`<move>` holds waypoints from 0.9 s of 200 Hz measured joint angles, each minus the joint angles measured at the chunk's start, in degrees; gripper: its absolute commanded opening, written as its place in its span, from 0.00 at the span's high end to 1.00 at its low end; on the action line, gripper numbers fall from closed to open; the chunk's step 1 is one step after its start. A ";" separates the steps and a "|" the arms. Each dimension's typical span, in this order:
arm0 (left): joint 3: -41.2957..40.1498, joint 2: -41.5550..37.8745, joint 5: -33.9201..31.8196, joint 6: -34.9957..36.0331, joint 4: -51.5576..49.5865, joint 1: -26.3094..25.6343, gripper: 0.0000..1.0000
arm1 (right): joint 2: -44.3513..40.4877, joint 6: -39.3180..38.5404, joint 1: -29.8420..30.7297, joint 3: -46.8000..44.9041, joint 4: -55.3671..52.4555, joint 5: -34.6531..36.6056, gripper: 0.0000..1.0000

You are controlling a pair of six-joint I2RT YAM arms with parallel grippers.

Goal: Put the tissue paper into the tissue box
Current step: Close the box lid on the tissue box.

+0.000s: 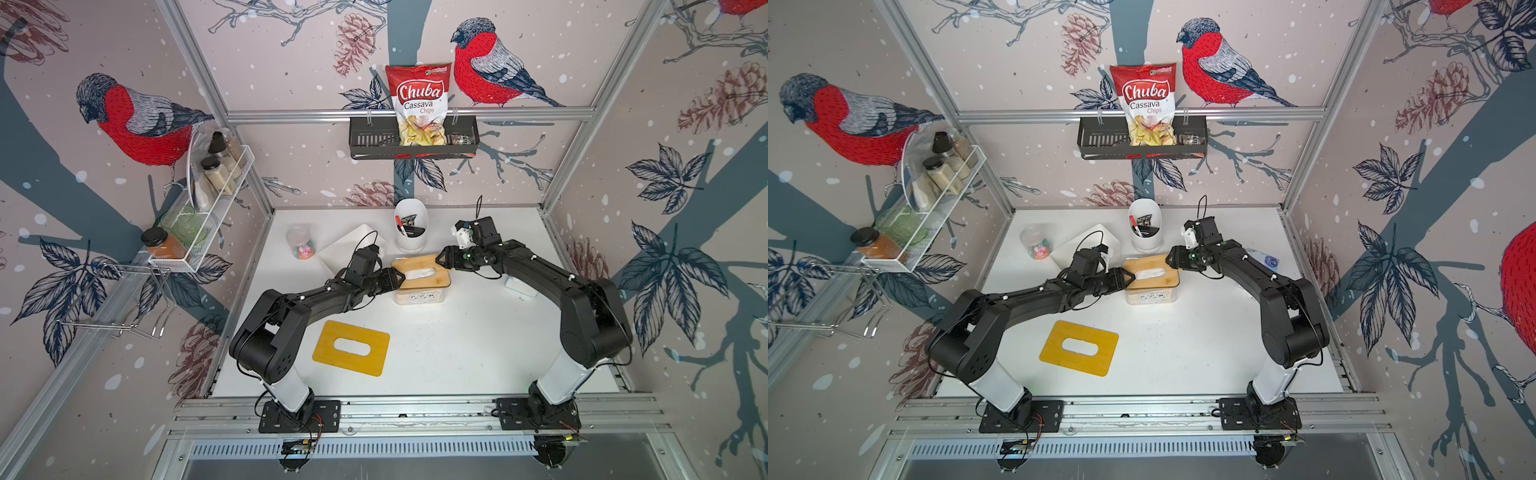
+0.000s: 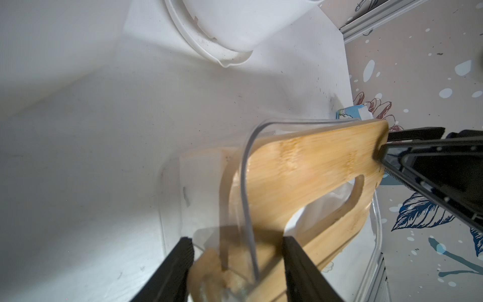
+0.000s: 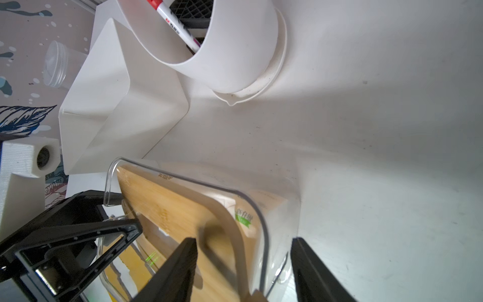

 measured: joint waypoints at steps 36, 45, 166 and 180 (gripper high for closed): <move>0.00 0.00 -0.02 0.04 -0.35 0.00 0.43 | 1.01 -0.94 0.87 0.70 -0.31 0.57 0.50; 0.00 0.00 -0.07 0.04 -0.55 0.00 0.43 | 1.09 -1.11 1.31 0.98 -0.55 1.38 0.52; 2.60 0.26 -1.27 -1.51 -5.20 -0.22 0.42 | 1.11 -1.07 4.83 1.33 -0.35 8.92 0.58; 2.78 0.24 -1.25 -1.49 -5.38 -0.26 0.41 | 0.98 -1.07 4.83 0.70 0.57 8.72 0.56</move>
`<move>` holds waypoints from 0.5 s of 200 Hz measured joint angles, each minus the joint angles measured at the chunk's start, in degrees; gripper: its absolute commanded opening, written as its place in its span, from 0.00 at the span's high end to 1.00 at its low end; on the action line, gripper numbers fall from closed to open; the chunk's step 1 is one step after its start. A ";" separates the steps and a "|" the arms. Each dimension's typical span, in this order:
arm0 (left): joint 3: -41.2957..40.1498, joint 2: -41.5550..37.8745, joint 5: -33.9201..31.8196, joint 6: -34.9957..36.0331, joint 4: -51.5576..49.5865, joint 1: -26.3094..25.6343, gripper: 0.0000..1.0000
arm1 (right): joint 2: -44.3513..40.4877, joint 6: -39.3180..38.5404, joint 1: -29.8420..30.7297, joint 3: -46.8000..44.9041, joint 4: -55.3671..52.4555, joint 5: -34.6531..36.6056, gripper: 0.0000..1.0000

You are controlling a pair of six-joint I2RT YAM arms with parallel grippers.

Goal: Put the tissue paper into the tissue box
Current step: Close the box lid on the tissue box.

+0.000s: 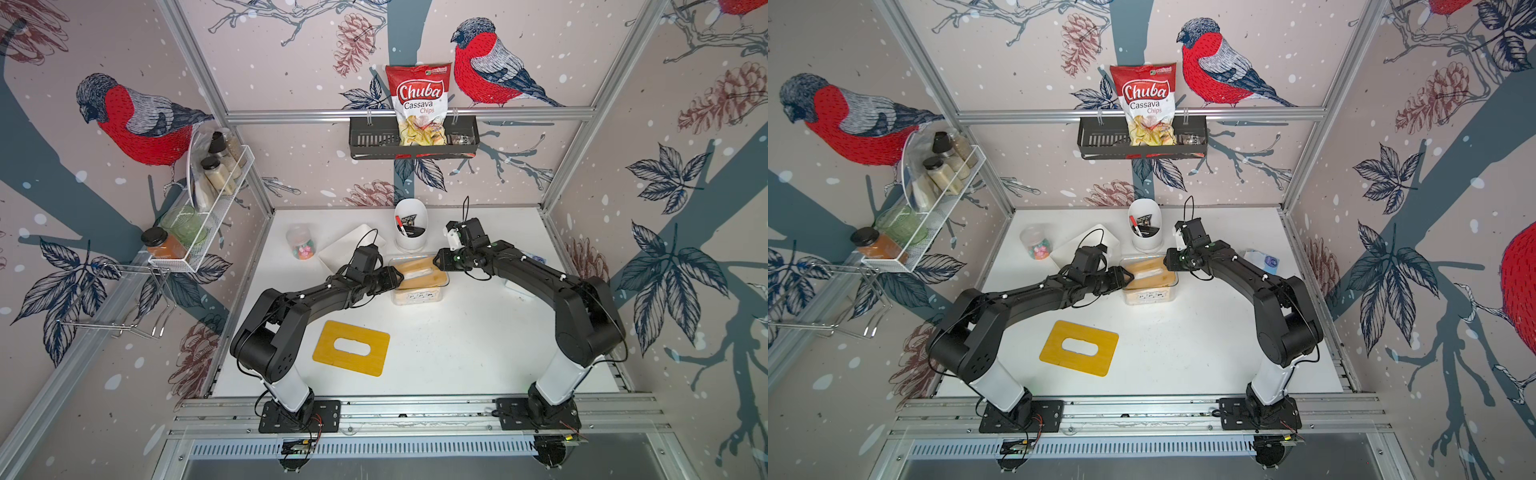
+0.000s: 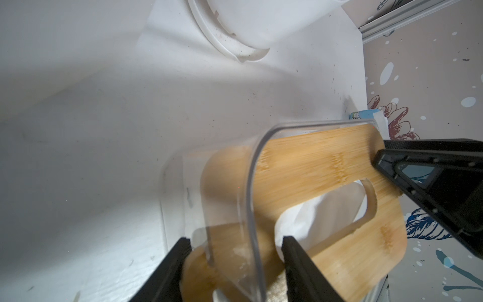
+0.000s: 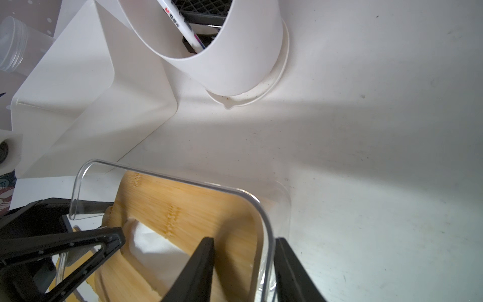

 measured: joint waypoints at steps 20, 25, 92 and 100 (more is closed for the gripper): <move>-0.02 -0.61 0.33 0.02 -0.33 -0.02 0.40 | -0.26 -0.26 -0.61 -1.11 1.57 -1.46 0.54; -0.02 -0.81 0.37 0.04 -0.35 -0.04 0.40 | -0.31 -0.37 -0.79 -1.29 1.79 -1.90 0.53; -0.96 -1.95 3.76 0.26 0.81 -0.26 0.40 | -0.26 -2.99 -2.84 -1.57 0.33 -5.29 0.46; -1.09 -2.21 3.98 0.26 0.92 -0.26 0.41 | -0.24 -3.06 -3.02 -1.57 0.20 -5.55 0.45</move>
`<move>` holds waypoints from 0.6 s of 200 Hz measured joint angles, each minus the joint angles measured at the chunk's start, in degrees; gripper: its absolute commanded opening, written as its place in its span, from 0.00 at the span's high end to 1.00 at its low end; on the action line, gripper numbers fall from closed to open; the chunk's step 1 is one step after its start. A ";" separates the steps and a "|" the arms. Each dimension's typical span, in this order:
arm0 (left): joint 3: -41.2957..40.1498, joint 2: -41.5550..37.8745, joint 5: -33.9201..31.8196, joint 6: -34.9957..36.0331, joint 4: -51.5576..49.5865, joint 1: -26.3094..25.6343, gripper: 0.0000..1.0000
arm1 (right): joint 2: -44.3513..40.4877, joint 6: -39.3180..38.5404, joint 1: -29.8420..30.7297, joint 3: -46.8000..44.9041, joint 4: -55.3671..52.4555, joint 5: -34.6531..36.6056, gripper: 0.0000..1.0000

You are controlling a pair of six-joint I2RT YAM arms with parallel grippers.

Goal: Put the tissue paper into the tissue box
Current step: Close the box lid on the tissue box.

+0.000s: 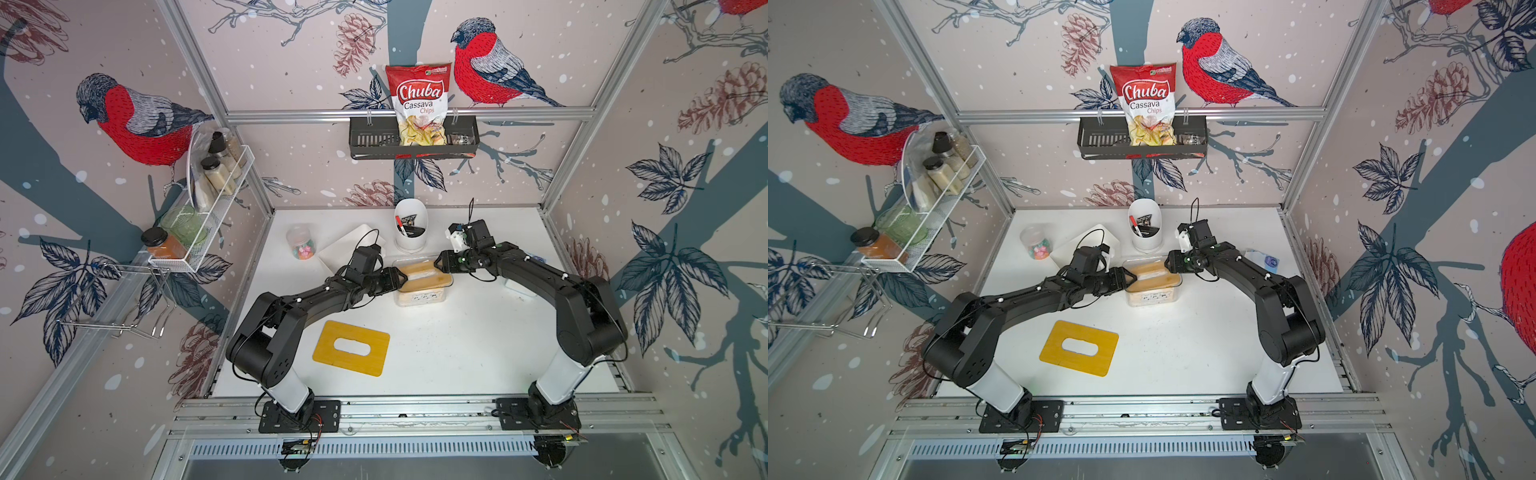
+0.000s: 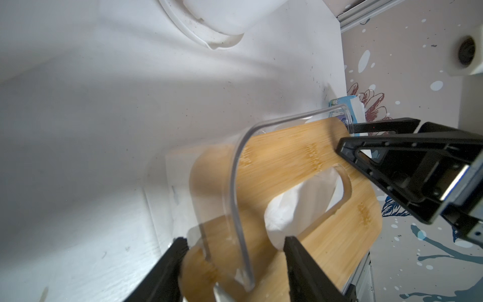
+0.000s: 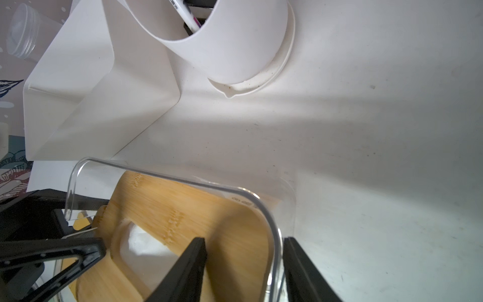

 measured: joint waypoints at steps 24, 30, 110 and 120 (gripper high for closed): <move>-0.24 -0.63 0.33 0.13 0.07 0.00 0.44 | 0.09 -0.13 -0.63 -0.02 -0.20 -1.22 0.42; -0.28 -0.76 0.37 0.15 0.07 0.00 0.45 | 0.09 -0.15 -0.74 -0.02 -0.24 -1.38 0.42; -1.27 -1.60 -0.37 0.35 1.18 0.39 0.64 | 0.55 -0.22 -1.57 1.09 -1.97 -3.02 0.39; -1.66 -1.62 -0.24 0.00 2.25 0.76 0.67 | 0.57 -0.24 -1.70 1.18 -1.99 -3.39 0.38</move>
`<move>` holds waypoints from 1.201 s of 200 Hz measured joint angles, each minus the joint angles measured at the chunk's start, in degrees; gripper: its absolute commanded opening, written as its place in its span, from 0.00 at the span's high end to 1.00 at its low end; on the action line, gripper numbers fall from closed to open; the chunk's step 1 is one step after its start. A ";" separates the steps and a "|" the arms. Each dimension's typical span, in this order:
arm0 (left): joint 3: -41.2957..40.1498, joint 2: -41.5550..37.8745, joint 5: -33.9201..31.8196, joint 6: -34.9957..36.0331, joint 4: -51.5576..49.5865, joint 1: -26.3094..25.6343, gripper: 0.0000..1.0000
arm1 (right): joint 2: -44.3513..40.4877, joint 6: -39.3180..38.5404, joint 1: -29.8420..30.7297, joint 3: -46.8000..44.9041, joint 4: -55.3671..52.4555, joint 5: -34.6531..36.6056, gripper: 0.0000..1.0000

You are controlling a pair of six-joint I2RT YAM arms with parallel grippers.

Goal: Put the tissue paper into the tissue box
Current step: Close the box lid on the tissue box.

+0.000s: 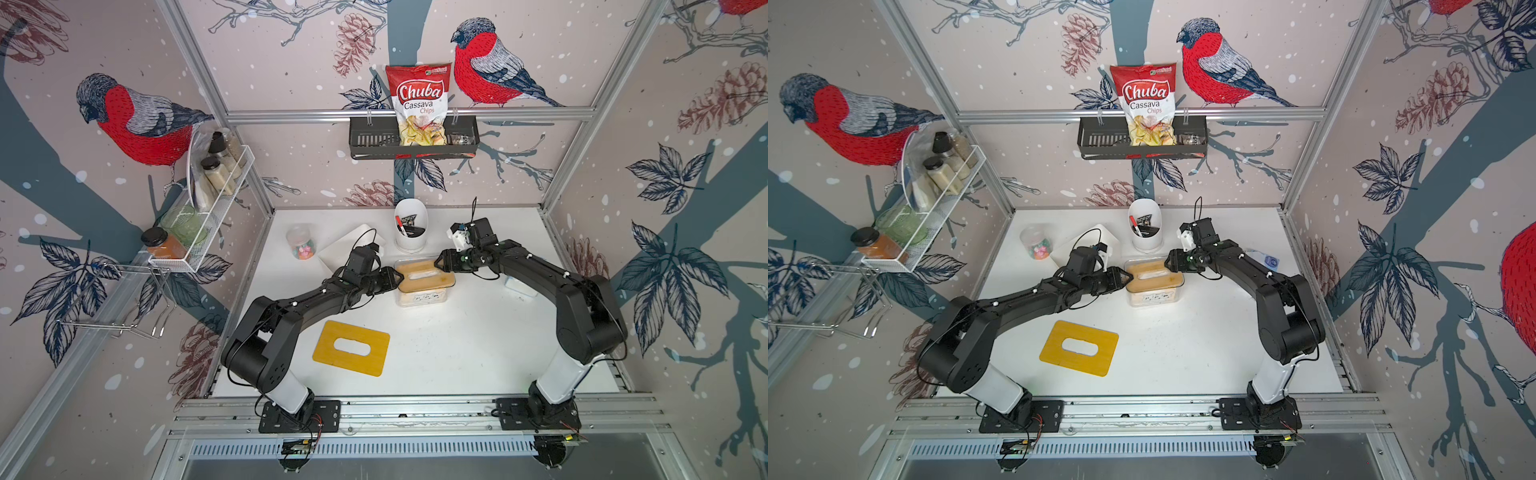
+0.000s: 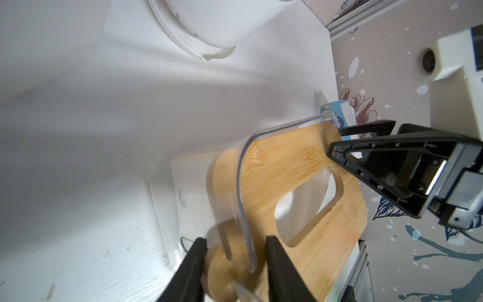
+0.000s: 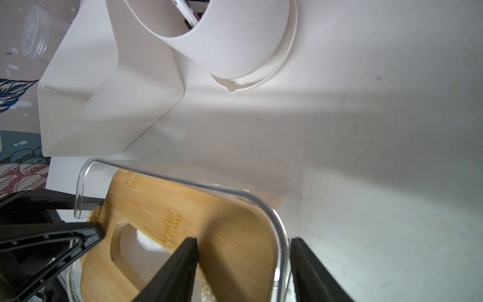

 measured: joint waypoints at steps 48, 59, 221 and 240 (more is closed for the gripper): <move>-0.83 0.02 1.11 -0.33 2.19 0.44 0.68 | 0.04 -0.35 -0.59 0.26 -0.46 -0.68 0.31; -0.83 0.31 1.44 -0.33 2.34 0.44 0.68 | 0.04 -0.48 -0.79 0.33 -0.79 -0.70 0.31; 0.66 1.70 -0.07 0.98 1.01 0.20 0.68 | 0.15 -2.78 3.13 1.38 -3.13 7.28 0.44; 0.94 1.79 -1.25 1.88 0.35 -0.17 0.68 | 0.44 -2.95 3.78 1.84 -4.07 8.33 0.43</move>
